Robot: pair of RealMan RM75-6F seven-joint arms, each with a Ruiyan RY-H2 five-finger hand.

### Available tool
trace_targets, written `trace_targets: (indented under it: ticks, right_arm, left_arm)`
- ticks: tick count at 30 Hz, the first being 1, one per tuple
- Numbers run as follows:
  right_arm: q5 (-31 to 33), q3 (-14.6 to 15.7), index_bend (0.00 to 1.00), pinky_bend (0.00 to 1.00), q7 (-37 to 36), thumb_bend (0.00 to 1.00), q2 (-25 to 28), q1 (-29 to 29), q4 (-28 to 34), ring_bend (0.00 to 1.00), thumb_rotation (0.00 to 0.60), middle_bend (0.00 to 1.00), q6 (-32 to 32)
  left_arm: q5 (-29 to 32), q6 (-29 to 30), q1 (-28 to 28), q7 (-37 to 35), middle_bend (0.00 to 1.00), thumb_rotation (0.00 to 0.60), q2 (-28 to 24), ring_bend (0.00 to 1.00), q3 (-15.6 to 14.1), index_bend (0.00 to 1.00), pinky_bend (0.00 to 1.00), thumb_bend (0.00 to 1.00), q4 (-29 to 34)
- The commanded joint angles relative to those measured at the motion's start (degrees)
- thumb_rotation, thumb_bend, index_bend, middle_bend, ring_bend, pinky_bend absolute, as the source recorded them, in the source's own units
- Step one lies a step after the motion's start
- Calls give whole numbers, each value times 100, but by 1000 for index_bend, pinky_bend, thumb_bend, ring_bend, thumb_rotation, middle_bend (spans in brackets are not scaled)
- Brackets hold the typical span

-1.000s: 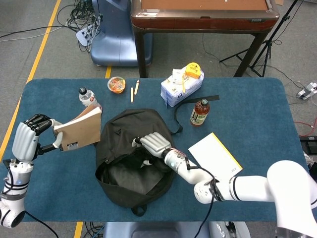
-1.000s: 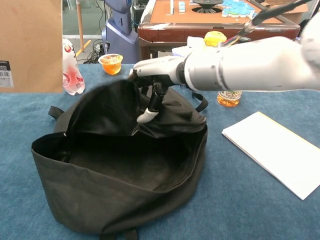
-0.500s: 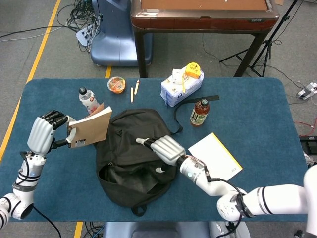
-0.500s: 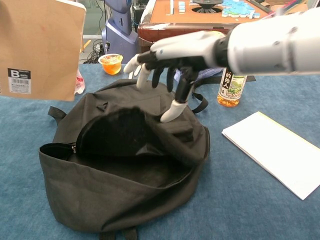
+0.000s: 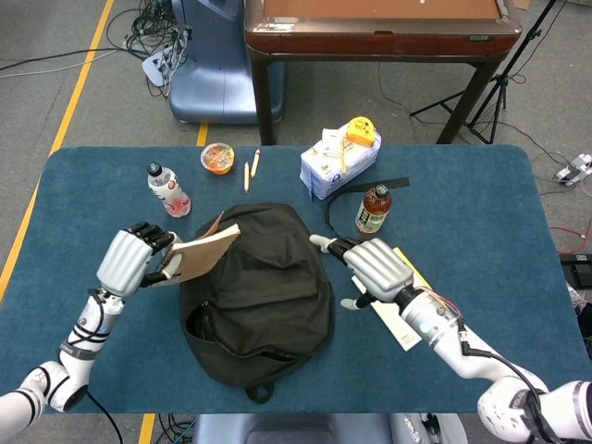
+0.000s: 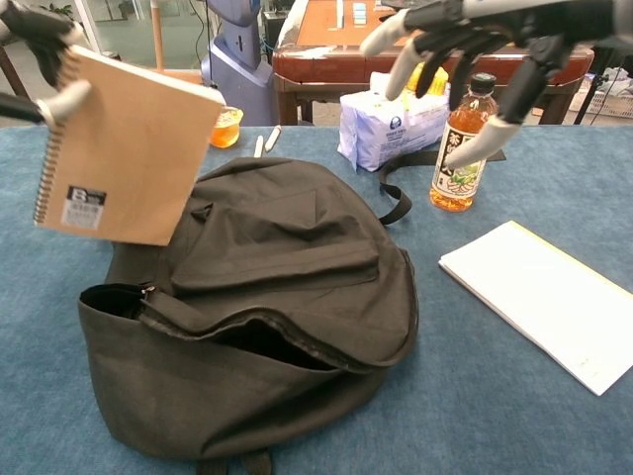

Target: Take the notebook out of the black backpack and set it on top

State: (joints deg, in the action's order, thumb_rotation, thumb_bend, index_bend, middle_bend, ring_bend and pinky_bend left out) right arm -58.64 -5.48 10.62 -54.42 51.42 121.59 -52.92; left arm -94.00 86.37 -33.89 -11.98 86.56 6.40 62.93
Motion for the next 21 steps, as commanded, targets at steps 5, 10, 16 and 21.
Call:
trace_targets:
  ticks: [5, 10, 16, 21]
  right_arm:
    - [-122, -28, 57, 339, -196, 0, 279, -271, -59, 216, 600, 232, -34]
    - [-93, -62, 57, 339, -379, 0, 399, -424, -186, 216, 600, 232, 29]
    - [-204, -29, 57, 338, -539, 0, 515, -630, -265, 216, 600, 232, 106]
    - [-344, 35, 57, 339, -605, 3, 612, -818, -269, 216, 600, 237, 126]
  left_arm:
    - [737, -1569, 5, 1141, 460, 600, -867, 419, -383, 311, 475, 325, 2588]
    - [1218, -2100, -24, 1649, 255, 552, -1522, 267, -402, 126, 406, 247, 3869]
    - [1245, -2030, 148, 1654, 166, 484, -1945, 199, -452, 53, 360, 222, 4374]
    - [1219, -1625, 448, 1431, 166, 482, -2170, 199, -428, 85, 360, 222, 4301]
